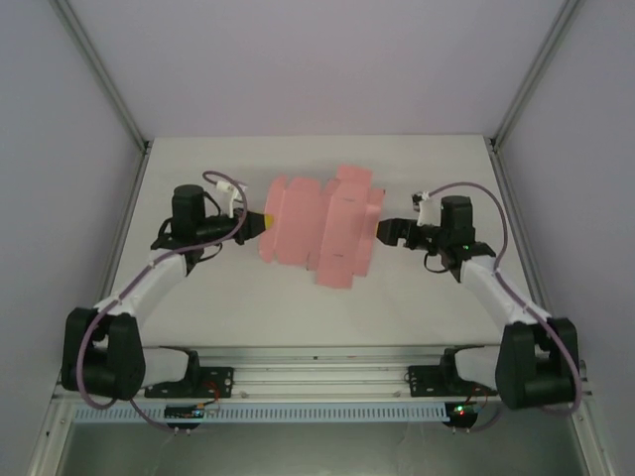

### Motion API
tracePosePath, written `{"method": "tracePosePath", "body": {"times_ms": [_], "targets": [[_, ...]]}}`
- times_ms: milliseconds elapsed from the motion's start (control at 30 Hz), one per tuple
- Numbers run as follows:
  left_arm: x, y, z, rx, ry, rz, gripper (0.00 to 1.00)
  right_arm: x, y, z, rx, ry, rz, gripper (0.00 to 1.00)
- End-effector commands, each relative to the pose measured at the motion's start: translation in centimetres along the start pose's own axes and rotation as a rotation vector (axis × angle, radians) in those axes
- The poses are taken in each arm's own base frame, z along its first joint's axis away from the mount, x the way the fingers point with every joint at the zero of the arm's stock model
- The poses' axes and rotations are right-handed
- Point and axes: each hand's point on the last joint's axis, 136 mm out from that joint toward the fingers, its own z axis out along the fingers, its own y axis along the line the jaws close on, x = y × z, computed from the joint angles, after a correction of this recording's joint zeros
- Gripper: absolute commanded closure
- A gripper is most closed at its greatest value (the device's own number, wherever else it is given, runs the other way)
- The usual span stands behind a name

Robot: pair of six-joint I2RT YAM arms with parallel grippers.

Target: Assemble paper box

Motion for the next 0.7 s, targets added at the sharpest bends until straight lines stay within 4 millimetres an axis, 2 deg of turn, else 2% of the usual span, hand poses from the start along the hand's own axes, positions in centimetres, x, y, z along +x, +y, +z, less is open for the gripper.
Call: {"method": "tracePosePath", "body": {"times_ms": [0, 133, 300, 500, 600, 667], "targets": [[-2.5, -5.6, -1.5, 0.188, -0.081, 0.159, 1.00, 0.5, 2.9, -1.4, -0.154, -0.033, -0.117, 0.08], [-3.8, -9.1, -3.0, 0.246, -0.131, 0.234, 1.00, 0.2, 2.6, -3.0, -0.150, -0.104, -0.132, 0.08], [-4.0, -12.9, -4.4, 0.340, -0.144, 0.316, 1.00, -0.9, 3.2, -4.4, -0.231, -0.173, -0.164, 0.09], [-4.1, -15.8, -4.9, 0.404, -0.147, 0.372, 1.00, -2.9, 4.7, -4.6, -0.321, -0.211, -0.244, 0.09], [-4.1, -16.8, -5.1, 0.431, -0.144, 0.399, 1.00, -3.6, 4.7, -4.3, -0.341, -0.208, -0.255, 0.10], [-4.2, -17.2, -5.2, 0.429, -0.150, 0.406, 1.00, -3.7, 4.8, -4.1, -0.371, -0.190, -0.251, 0.15]]}}
